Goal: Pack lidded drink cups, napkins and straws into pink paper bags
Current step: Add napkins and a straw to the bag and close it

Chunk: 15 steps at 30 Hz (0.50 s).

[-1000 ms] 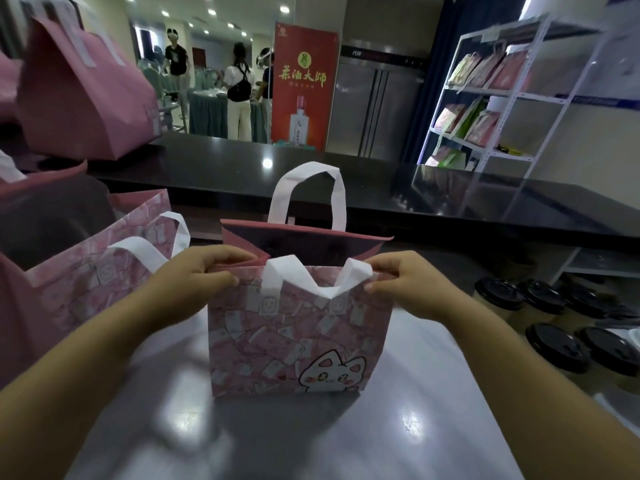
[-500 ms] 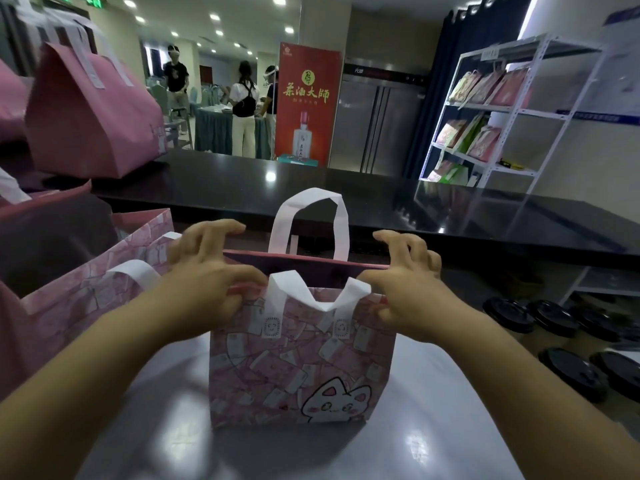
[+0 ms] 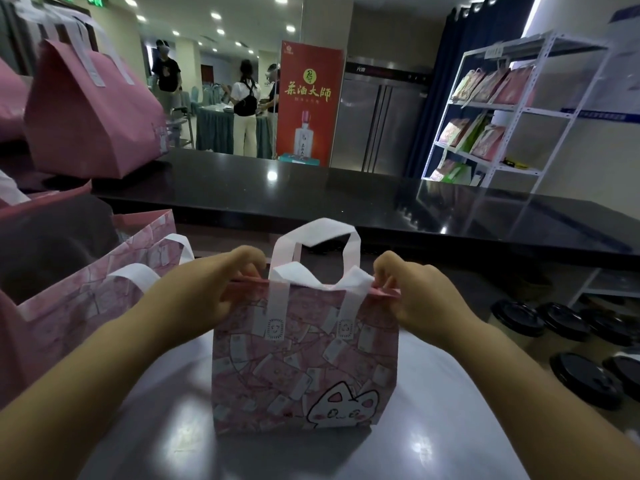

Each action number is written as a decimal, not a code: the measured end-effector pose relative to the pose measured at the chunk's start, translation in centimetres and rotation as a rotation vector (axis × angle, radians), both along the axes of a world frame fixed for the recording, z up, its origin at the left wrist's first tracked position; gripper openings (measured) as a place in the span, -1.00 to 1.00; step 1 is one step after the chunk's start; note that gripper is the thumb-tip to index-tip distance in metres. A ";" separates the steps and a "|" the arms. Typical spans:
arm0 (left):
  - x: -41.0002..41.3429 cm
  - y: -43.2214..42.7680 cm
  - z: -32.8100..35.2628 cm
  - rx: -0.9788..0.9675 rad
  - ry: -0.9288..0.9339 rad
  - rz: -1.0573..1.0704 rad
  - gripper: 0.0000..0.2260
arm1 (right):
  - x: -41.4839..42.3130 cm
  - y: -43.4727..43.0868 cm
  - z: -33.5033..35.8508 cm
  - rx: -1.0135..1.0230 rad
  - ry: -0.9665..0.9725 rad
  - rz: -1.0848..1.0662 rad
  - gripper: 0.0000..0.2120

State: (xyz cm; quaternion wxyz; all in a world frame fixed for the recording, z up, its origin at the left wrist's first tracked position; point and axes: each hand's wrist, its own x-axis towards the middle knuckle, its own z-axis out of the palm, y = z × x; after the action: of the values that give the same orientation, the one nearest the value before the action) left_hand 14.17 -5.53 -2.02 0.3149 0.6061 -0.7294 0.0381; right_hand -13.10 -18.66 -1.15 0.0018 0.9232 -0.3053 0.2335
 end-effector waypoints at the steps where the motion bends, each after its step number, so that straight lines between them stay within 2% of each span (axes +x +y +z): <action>1: 0.0 0.0 -0.2 -0.025 -0.005 -0.009 -0.51 | -0.1 0.0 -0.2 -0.004 -0.027 0.012 -0.70; 5: 0.2 0.2 -0.5 -0.148 -0.193 -0.094 -0.70 | -0.3 -0.3 -1.3 -0.121 -0.017 0.104 -0.73; 7: 0.3 0.3 -0.7 -0.143 -0.270 -0.125 -0.74 | -0.5 -0.5 -1.8 -0.149 0.010 0.120 -0.76; 13: 0.3 0.3 -1.1 -0.077 -0.326 -0.142 -0.84 | -1.1 -0.4 -2.3 -0.177 0.132 0.093 -0.76; 15: 0.1 0.0 -0.8 -0.063 -0.295 -0.137 -0.75 | -0.9 -0.4 -1.9 -0.126 0.098 0.083 -0.80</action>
State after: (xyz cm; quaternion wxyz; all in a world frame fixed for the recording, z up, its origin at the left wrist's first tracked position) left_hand 14.30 -5.50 -2.81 0.2251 0.5324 -0.8059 0.1279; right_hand -14.02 -19.06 -3.01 0.0650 0.9434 -0.2511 0.2068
